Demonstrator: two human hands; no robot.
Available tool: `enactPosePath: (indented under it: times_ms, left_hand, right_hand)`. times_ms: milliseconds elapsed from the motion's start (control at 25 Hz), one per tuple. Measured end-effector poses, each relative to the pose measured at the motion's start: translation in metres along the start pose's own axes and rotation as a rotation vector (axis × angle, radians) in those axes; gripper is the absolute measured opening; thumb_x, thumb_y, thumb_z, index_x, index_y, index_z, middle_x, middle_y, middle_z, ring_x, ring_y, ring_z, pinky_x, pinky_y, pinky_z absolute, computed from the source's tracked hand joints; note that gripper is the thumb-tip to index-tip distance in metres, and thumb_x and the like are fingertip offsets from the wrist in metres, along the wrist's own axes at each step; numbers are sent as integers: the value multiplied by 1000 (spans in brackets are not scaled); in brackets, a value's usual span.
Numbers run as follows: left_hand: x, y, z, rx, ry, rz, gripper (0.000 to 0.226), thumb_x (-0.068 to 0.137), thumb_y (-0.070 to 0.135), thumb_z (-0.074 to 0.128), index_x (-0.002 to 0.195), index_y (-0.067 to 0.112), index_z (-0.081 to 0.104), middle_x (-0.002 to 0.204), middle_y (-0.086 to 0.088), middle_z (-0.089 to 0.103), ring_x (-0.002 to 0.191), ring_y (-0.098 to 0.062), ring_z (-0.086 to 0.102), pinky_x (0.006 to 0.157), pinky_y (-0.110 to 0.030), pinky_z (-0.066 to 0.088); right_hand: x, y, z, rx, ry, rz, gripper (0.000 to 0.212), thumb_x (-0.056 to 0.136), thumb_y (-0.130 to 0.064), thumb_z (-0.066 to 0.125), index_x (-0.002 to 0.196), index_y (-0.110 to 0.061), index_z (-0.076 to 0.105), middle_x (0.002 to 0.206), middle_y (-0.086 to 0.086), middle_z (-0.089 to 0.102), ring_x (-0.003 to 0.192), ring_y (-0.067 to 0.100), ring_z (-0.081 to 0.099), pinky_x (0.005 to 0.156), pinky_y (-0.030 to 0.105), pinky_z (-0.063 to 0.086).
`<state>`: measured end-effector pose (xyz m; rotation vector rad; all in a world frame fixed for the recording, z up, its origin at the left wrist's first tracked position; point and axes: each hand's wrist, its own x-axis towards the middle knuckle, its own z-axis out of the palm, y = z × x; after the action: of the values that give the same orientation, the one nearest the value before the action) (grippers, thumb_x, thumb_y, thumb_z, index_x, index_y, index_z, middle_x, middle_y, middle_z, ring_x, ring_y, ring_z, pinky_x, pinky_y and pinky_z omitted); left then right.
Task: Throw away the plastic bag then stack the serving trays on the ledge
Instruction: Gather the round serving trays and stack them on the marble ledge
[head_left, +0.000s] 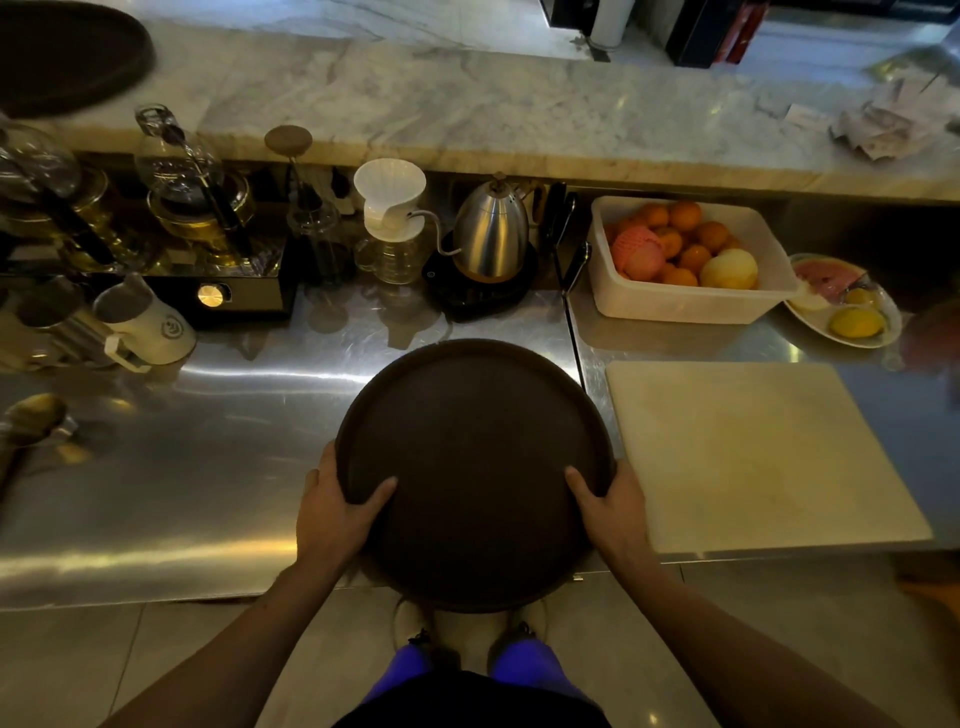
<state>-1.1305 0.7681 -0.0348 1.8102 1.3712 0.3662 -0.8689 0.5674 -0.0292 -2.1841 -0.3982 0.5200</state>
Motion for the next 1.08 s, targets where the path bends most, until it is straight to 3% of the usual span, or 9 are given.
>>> enactPosePath:
  times_ms: [280,400,680,920,1080]
  left_hand:
    - [-4,43,-56,-137,191,73,80,69,63,72,136,33,41,129,0,56,120,-25,54,94,-52,51]
    - [-18,69,-82,-148,305,89,80,70,57,75,138,31,42,132,-2,56,122,-25,53,97,-49,49]
    - [-43,130,-149,-157,575,157,76,74,36,80,141,25,43,136,-4,57,123,-24,54,97,-38,45]
    - [-20,142,-222,-122,731,151,92,70,50,78,147,27,34,143,-4,53,129,-26,51,104,-47,45]
    - [17,140,-280,-144,793,195,88,69,53,78,144,28,39,137,-2,58,123,-24,57,101,-50,48]
  right_hand:
    - [3,-75,-17,77,33,-228,37,84,-38,72,110,-18,54,94,-11,55,85,6,55,68,21,49]
    - [12,-109,-25,112,28,-324,43,83,-38,73,114,-14,56,102,-2,59,93,13,58,73,26,49]
    - [25,-194,-22,257,-82,-492,55,81,-40,74,126,-19,51,120,0,59,108,17,59,89,38,54]
    - [24,-289,3,324,-99,-638,54,83,-39,72,129,-19,50,117,-7,54,107,12,53,86,29,48]
    - [25,-359,40,310,-62,-706,54,82,-45,71,125,-20,52,112,-6,57,102,15,58,86,36,52]
